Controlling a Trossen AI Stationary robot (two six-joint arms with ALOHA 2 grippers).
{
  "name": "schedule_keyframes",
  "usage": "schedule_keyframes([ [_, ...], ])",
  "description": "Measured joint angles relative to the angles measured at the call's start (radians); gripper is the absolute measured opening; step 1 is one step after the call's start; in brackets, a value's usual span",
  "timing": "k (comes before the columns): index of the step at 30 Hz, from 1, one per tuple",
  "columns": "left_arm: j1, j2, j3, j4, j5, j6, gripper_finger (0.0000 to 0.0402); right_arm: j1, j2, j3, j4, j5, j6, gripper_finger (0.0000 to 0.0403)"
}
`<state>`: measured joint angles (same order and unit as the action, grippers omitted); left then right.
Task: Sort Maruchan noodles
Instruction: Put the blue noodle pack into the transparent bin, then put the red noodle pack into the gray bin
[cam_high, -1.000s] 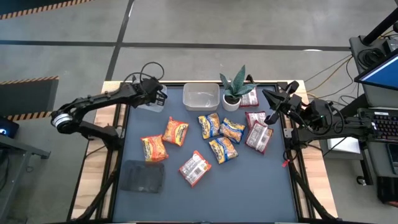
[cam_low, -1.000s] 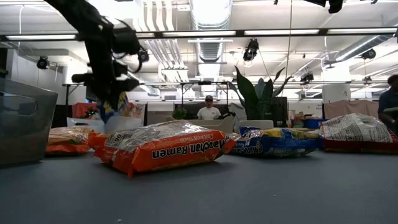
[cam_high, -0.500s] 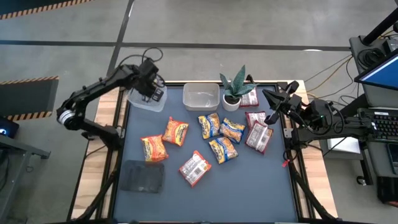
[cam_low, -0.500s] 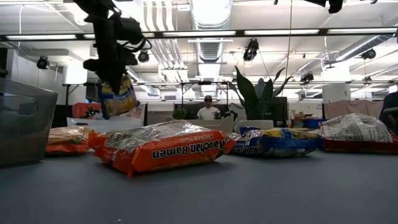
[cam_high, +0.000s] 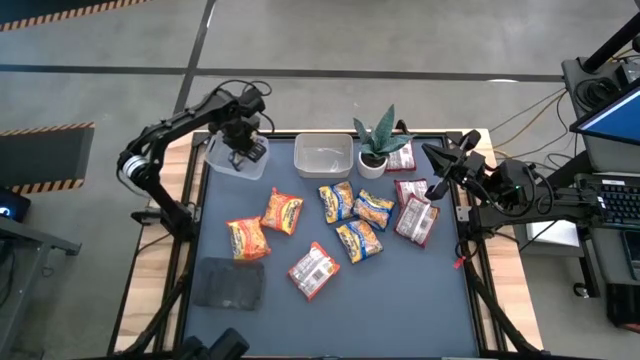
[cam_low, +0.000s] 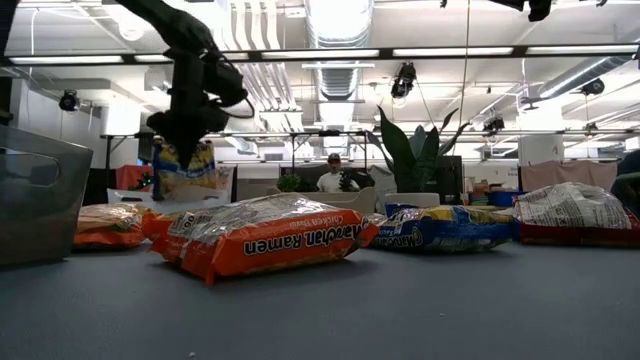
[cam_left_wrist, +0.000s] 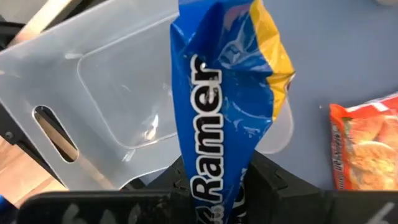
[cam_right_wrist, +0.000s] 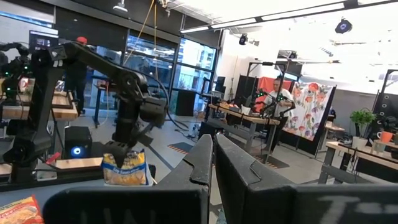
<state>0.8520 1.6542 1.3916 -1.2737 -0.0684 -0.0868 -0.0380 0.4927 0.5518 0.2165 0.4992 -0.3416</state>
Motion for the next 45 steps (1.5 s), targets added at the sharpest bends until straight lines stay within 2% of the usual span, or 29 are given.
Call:
schedule_keyframes([
  [14,0.000,0.024,-0.015,0.078,0.000,-0.009,0.0059,0.000,0.000,0.000,0.000,0.000,0.000,0.0009],
  [21,-0.001,0.041,-0.040,0.127,0.002,-0.069,0.0067,0.000,0.000,0.000,0.000,0.000,0.000,0.0009],
  [32,-0.007,0.040,-0.038,0.138,0.011,-0.105,0.0153,0.000,0.000,0.000,0.000,0.000,0.000,0.0009],
  [37,-0.030,0.040,-0.035,0.138,0.094,-0.114,0.0192,0.000,0.000,0.000,0.000,0.000,0.000,0.0009],
  [45,-0.064,0.009,-0.031,0.122,0.096,-0.114,0.0217,0.000,0.000,0.000,0.000,0.000,0.000,0.0009],
])
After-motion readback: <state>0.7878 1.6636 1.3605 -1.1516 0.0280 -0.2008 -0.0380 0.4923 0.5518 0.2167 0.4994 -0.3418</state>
